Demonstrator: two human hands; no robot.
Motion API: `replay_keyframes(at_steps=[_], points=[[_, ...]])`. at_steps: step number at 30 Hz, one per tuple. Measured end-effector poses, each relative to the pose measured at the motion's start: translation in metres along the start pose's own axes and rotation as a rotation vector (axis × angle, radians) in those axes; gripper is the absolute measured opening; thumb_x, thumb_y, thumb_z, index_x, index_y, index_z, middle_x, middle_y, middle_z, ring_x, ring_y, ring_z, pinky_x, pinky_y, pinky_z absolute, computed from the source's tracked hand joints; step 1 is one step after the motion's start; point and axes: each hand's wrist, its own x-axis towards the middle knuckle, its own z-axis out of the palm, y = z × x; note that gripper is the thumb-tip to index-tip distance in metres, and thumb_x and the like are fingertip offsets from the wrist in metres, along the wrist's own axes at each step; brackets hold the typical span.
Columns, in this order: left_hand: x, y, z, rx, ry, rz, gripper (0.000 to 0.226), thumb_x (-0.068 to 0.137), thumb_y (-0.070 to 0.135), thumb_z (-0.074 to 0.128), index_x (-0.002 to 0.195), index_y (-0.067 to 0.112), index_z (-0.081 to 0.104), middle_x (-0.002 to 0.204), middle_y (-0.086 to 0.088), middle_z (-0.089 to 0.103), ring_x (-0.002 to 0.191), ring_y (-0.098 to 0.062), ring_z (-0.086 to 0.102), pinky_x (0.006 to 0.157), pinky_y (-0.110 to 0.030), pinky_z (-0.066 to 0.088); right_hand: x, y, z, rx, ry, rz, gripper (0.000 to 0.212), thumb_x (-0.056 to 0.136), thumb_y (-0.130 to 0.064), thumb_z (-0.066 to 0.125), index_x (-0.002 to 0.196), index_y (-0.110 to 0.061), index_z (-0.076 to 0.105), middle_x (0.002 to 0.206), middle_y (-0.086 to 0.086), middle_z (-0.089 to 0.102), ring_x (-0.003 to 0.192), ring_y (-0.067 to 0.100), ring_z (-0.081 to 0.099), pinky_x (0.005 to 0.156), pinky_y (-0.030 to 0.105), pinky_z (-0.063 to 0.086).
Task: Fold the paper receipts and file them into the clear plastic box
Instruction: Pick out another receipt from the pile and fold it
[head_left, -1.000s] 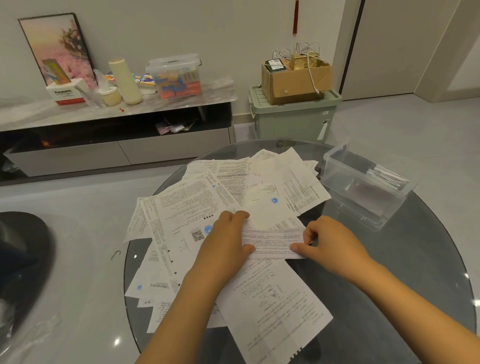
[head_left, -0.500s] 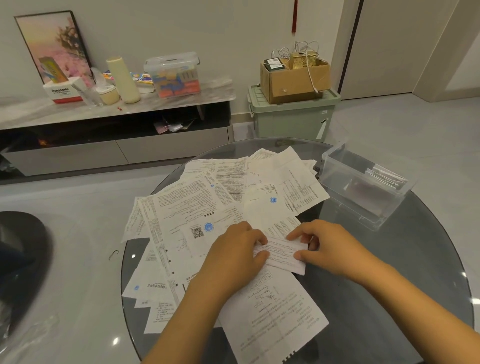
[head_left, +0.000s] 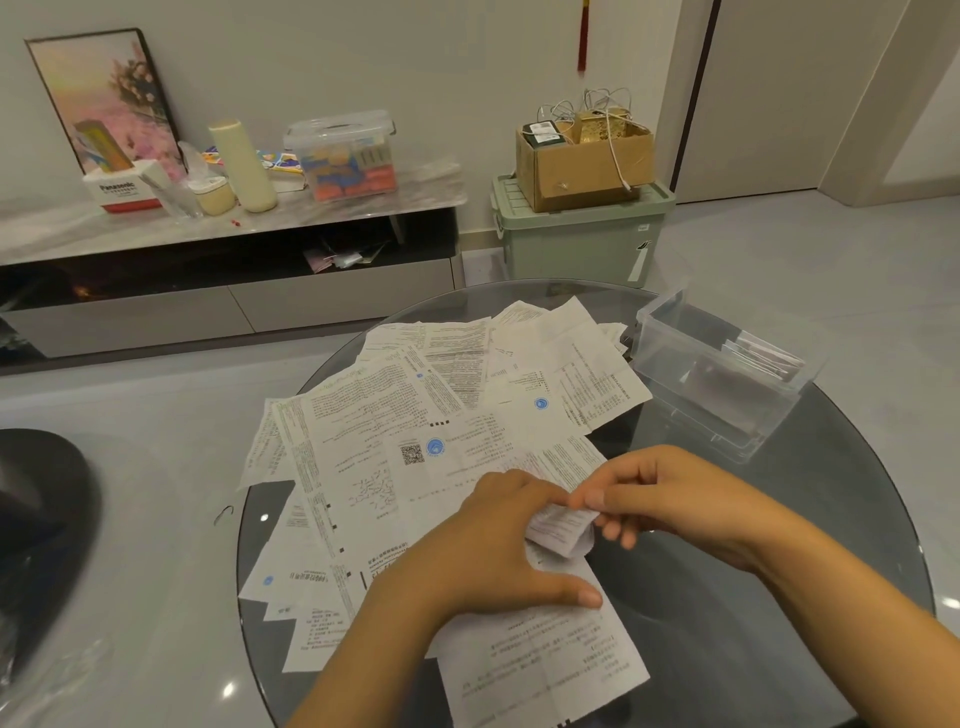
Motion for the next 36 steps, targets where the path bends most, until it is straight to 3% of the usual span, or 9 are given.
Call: replay_keyframes(at_steps=[3, 10, 14, 18, 21, 24, 28, 32, 36], points=[[0.002, 0.001, -0.001, -0.125, 0.099, 0.031, 0.032, 0.082, 0.052, 0.062, 0.11, 0.038, 0.054, 0.111, 0.023, 0.055, 0.106, 0.001, 0.051, 0.093, -0.022, 0.041, 0.002, 0.001, 0.002, 0.116, 0.037, -0.032, 0.021, 0.092, -0.01, 0.053, 0.097, -0.007, 0.073, 0.075, 0.006, 0.068, 0.065, 0.011, 0.061, 0.063, 0.019, 0.051], [0.007, -0.002, -0.006, -0.144, 0.272, -0.057, 0.009, 0.094, 0.037, 0.051, 0.099, 0.033, 0.058, 0.086, 0.014, 0.061, 0.077, -0.003, 0.055, 0.069, -0.018, 0.044, 0.008, 0.006, 0.009, -0.094, 0.132, -0.062, 0.02, 0.09, -0.019, 0.059, 0.107, -0.027, 0.066, 0.092, 0.006, 0.071, 0.069, 0.006, 0.062, 0.068, 0.019, 0.051], [0.012, -0.006, -0.005, -0.125, 0.283, -0.09, 0.031, 0.092, 0.028, 0.058, 0.122, 0.03, 0.051, 0.111, 0.013, 0.058, 0.096, -0.004, 0.055, 0.084, -0.02, 0.049, 0.017, 0.013, 0.014, -0.174, 0.151, -0.038, 0.034, 0.087, -0.017, 0.063, 0.12, -0.024, 0.059, 0.092, 0.003, 0.07, 0.073, 0.008, 0.064, 0.067, 0.017, 0.05], [0.015, -0.011, -0.003, -0.092, 0.286, -0.107, 0.05, 0.087, 0.022, 0.064, 0.131, 0.032, 0.043, 0.127, 0.009, 0.051, 0.111, -0.009, 0.051, 0.096, -0.031, 0.047, 0.023, 0.018, 0.02, -0.281, 0.206, -0.049, 0.043, 0.082, -0.018, 0.069, 0.123, -0.025, 0.057, 0.09, -0.005, 0.069, 0.085, 0.016, 0.066, 0.079, 0.024, 0.053], [0.017, -0.013, -0.002, -0.048, 0.266, -0.113, 0.062, 0.086, 0.02, 0.066, 0.138, 0.032, 0.035, 0.134, 0.01, 0.042, 0.118, -0.01, 0.046, 0.099, -0.026, 0.041, 0.026, 0.022, 0.024, -0.389, 0.243, -0.049, 0.05, 0.081, -0.02, 0.071, 0.126, -0.028, 0.052, 0.091, -0.01, 0.065, 0.08, 0.011, 0.065, 0.075, 0.017, 0.051], [0.018, -0.014, 0.0, 0.013, 0.237, -0.097, 0.068, 0.086, 0.021, 0.066, 0.142, 0.032, 0.029, 0.136, 0.01, 0.037, 0.122, -0.008, 0.039, 0.094, -0.016, 0.032, 0.026, 0.025, 0.027, -0.453, 0.279, -0.069, 0.051, 0.08, -0.019, 0.071, 0.124, -0.033, 0.049, 0.091, -0.013, 0.061, 0.074, 0.006, 0.063, 0.07, 0.014, 0.05], [0.02, -0.016, 0.0, 0.024, 0.233, -0.105, 0.071, 0.086, 0.022, 0.066, 0.144, 0.032, 0.026, 0.136, 0.01, 0.032, 0.12, -0.007, 0.039, 0.09, -0.015, 0.031, 0.024, 0.027, 0.03, -0.543, 0.31, -0.135, 0.035, 0.081, -0.018, 0.07, 0.108, -0.034, 0.055, 0.09, -0.013, 0.058, 0.072, 0.005, 0.06, 0.066, 0.01, 0.047], [0.019, -0.019, -0.002, 0.031, 0.25, -0.12, 0.071, 0.085, 0.021, 0.068, 0.142, 0.033, 0.029, 0.131, 0.012, 0.031, 0.106, 0.0, 0.037, 0.088, -0.014, 0.032, 0.025, 0.027, 0.031, -0.74, 0.292, -0.185, 0.023, 0.085, -0.027, 0.066, 0.107, -0.029, 0.067, 0.098, -0.015, 0.053, 0.082, 0.004, 0.053, 0.074, 0.011, 0.044], [0.016, -0.017, -0.003, 0.12, 0.333, -0.123, 0.062, 0.081, 0.023, 0.072, 0.133, 0.031, 0.039, 0.121, 0.011, 0.032, 0.114, -0.006, 0.034, 0.09, -0.016, 0.029, 0.027, 0.028, 0.025, -0.811, 0.292, -0.247, 0.021, 0.086, -0.03, 0.065, 0.106, -0.029, 0.071, 0.097, -0.018, 0.05, 0.093, 0.001, 0.045, 0.08, 0.012, 0.04]])
